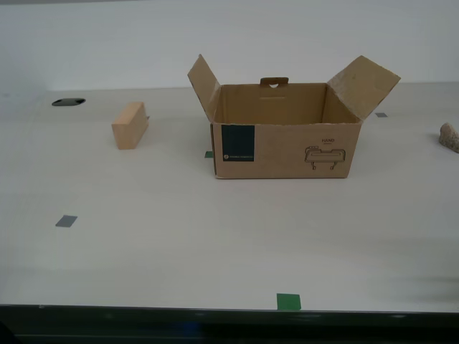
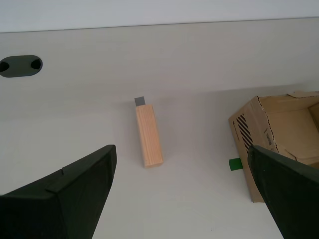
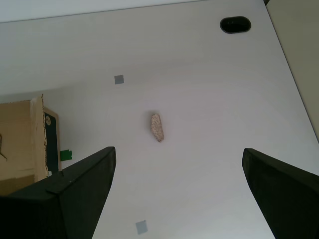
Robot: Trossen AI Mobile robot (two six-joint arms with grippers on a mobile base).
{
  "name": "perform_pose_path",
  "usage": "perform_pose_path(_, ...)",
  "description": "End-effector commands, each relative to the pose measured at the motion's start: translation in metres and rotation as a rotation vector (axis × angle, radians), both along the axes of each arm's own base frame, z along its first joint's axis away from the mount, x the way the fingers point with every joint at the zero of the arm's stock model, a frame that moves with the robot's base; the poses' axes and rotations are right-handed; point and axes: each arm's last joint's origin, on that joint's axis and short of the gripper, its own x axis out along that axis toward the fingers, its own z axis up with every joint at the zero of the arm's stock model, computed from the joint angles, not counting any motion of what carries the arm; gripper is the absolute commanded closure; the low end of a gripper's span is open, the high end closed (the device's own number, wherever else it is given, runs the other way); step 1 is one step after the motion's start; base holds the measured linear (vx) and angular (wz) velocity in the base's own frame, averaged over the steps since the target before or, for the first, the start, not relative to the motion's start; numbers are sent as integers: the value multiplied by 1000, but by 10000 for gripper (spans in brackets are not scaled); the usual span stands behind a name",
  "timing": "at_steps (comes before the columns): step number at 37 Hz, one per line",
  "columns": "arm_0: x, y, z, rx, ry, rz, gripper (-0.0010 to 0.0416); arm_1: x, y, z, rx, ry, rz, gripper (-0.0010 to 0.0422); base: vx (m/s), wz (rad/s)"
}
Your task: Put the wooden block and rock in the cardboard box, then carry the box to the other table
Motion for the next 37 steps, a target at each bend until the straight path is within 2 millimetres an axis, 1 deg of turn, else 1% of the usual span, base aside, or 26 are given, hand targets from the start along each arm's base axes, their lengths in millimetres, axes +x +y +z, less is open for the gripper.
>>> perform_pose_path(1,0,0,0,1,-3,2,50,0,0,0,-3,-1,-6,53,0,0)
perform_pose_path(22,0,0,0,1,-5,1,51,0,0,0,-3,-1,-4,53,0,0)
perform_pose_path(29,0,0,0,8,-2,-5,51,1,2,1,36,-13,65,53,0,0)
perform_pose_path(37,-3,1,-2,32,32,-18,51,3,2,2,34,-33,72,53,0,0)
